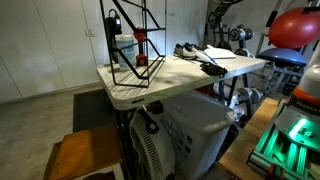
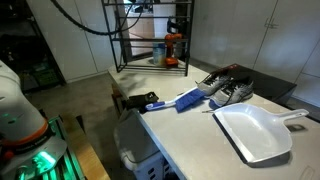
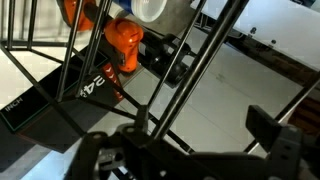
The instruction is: Turn the shoe rack to the left
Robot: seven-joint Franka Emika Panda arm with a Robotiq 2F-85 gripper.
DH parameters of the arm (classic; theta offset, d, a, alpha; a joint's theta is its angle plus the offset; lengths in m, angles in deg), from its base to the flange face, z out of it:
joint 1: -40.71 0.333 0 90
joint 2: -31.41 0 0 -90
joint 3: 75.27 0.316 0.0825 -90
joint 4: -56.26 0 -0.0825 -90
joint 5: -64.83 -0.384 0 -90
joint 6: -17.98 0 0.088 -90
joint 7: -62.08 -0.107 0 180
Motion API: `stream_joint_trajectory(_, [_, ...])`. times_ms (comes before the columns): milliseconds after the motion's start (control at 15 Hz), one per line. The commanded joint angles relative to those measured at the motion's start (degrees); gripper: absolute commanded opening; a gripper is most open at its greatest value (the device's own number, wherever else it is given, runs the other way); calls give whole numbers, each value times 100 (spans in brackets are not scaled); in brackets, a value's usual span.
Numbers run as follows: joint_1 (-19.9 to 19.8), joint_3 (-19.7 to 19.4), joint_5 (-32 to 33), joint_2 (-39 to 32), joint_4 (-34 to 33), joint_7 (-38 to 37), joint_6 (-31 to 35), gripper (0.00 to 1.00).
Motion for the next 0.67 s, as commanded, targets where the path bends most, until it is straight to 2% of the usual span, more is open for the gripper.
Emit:
stream_joint_trajectory(0, [-66,-233,98,736,753,1140,-474,100])
stream_joint_trajectory(333, [-208,-407,1277,1144,1125,1856,-1006,100])
stream_joint_trajectory(467, [-71,-483,1324,1166,1102,2071,-991,100])
stream_joint_trajectory(533, [-70,-500,1228,1017,949,1821,-909,100])
stream_joint_trajectory(600, [-55,-506,1249,1047,967,1901,-908,100])
